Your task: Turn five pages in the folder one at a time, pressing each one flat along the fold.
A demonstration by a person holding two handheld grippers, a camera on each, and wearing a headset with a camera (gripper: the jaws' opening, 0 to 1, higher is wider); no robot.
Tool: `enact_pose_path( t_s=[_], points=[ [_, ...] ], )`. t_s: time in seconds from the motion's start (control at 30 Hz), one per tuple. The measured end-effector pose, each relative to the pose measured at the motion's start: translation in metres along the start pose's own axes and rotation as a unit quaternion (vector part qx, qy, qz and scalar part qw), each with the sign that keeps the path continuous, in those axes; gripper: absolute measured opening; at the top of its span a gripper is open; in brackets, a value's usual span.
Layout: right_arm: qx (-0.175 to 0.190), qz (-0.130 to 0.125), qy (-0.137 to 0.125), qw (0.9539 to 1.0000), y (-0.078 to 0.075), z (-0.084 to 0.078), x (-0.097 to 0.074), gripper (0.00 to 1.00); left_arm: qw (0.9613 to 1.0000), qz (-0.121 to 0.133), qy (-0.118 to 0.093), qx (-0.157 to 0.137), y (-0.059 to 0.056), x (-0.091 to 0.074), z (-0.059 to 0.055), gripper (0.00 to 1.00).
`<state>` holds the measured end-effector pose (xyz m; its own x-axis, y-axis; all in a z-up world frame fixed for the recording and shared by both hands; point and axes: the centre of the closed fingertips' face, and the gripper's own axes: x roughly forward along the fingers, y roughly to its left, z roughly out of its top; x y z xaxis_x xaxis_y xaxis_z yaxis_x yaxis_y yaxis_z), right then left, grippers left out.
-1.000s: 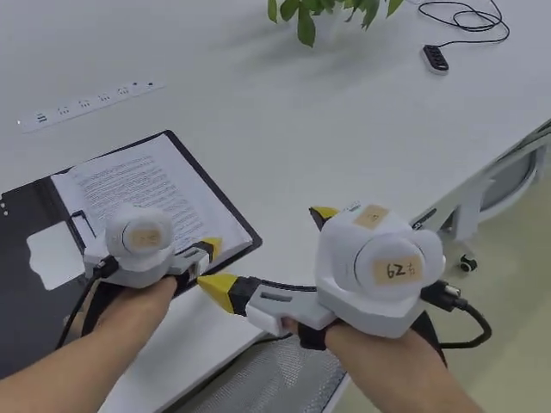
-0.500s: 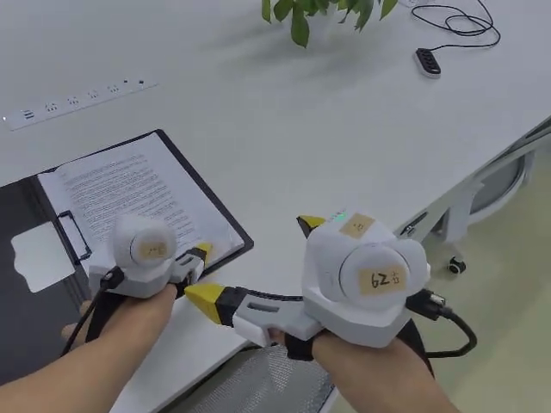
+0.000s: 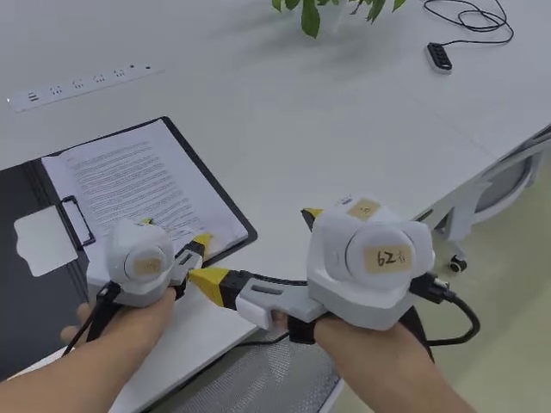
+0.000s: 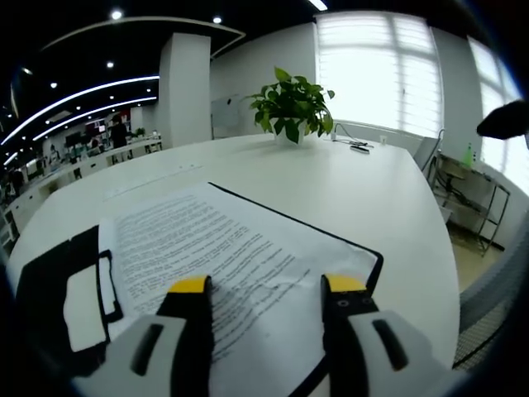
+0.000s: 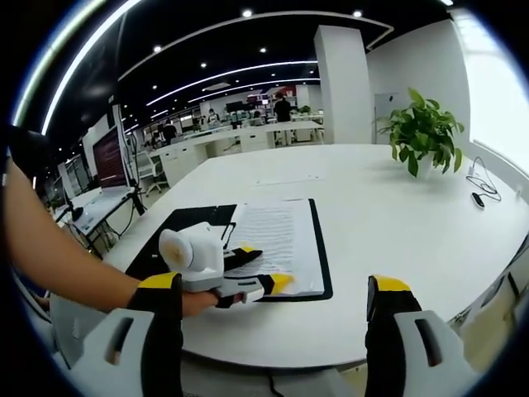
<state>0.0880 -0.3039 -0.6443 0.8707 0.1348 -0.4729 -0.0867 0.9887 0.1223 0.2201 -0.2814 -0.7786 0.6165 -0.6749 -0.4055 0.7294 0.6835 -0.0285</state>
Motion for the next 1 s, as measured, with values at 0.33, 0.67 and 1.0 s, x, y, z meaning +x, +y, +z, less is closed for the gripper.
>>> enact_pose_path(
  t_s=[0.33,0.67,1.0],
  points=[
    [0.03,0.015,0.014,0.9993,0.004,0.0,0.016,0.91,1.0,0.009,-0.003,-0.003,0.005,0.0,-0.001,0.38],
    [0.073,0.032,0.036,0.9962,0.001,-0.008,0.04,0.87,0.9992,0.025,-0.009,-0.029,0.012,0.002,-0.003,0.22],
    [0.175,0.065,0.048,0.9812,0.008,-0.02,0.072,0.71,0.9988,0.026,-0.013,-0.039,0.014,0.0,-0.002,0.1]
  ],
)
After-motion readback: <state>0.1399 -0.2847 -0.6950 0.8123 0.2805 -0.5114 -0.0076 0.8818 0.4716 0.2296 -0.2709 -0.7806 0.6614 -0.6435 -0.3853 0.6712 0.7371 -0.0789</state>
